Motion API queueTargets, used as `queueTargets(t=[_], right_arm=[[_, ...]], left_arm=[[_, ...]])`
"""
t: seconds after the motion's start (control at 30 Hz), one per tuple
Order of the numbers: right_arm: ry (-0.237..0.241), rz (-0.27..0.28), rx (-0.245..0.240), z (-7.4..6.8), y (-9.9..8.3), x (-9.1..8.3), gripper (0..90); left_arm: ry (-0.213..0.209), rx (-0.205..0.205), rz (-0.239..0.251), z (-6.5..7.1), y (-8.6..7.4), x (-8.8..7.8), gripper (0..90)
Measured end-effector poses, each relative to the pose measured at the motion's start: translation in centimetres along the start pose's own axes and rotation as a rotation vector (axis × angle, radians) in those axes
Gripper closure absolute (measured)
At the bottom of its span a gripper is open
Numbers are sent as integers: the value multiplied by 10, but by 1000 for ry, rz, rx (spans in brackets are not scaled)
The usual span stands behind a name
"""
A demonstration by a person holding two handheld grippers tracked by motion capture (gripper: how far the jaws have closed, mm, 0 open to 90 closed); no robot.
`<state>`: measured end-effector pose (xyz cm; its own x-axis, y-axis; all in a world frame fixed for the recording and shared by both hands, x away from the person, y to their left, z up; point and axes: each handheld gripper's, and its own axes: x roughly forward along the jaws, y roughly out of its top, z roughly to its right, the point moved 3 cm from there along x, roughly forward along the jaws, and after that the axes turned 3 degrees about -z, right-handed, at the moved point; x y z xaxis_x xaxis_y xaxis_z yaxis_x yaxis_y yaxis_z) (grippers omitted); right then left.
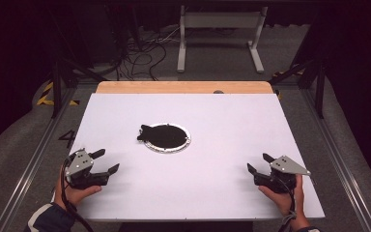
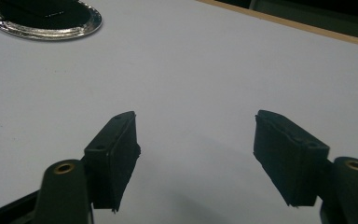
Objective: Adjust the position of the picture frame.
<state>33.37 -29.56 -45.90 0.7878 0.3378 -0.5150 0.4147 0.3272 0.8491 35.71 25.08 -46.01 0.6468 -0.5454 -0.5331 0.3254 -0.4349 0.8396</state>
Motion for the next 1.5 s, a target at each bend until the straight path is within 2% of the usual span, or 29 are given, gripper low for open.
queueTargets(t=[0.03,0.1,0.2,0.3,0.33,0.4,0.47,0.6,0.7,0.8,0.87,0.93,0.97,1.13,1.17,1.27,1.3,1.33,1.37,1.4,1.43,1.5], right_arm=[[0,0,0,0,0,0,333],[2,-10,-1,-1,-1,2,360],[12,-23,-2,-3,-1,4,406],[30,-35,-4,-6,1,7,516],[38,-38,-8,-8,4,9,558],[66,-34,0,-11,7,10,636],[84,-47,1,-16,10,13,707],[133,-65,-6,-26,18,23,826],[164,-75,-23,-37,26,33,900],[188,-78,-24,-47,34,43,900],[201,-81,-36,-54,39,50,900],[218,-88,-45,-62,44,59,900],[225,-93,-49,-67,46,64,900],[252,-109,-55,-81,53,80,900],[259,-111,-53,-83,54,82,900],[270,-107,-42,-88,57,88,900],[270,-107,-42,-88,57,88,900],[281,-108,-34,-91,59,92,900],[281,-108,-34,-91,59,92,900],[284,-111,-34,-92,60,93,900],[294,-109,-28,-95,62,96,900],[300,-109,-31,-99,63,100,900]], left_arm=[[-8,-5,-11,-1,0,2,290],[-9,-1,-16,-1,1,4,357],[3,26,-31,-2,5,8,443],[-9,28,-33,-7,10,12,563],[-10,28,-37,-9,12,14,629],[-27,30,-36,-13,16,16,686],[-16,33,-34,-18,23,20,754],[-36,28,-31,-27,37,33,866],[-36,28,-39,-32,46,48,896],[-46,17,-58,-37,53,64,897],[-33,40,-80,-39,57,75,898],[-31,31,-112,-41,61,89,898],[-27,23,-108,-42,62,93,898],[-23,73,-187,-39,57,120,898],[-42,52,-202,-40,56,124,898],[-34,-7,-162,-45,61,130,893],[-34,-7,-162,-45,61,130,892],[-8,27,-196,-41,61,138,892],[-8,27,-196,-41,61,138,891],[-10,38,-229,-40,58,143,891],[-12,7,-225,-43,55,145,890],[-27,2,-214,-44,55,144,876]])
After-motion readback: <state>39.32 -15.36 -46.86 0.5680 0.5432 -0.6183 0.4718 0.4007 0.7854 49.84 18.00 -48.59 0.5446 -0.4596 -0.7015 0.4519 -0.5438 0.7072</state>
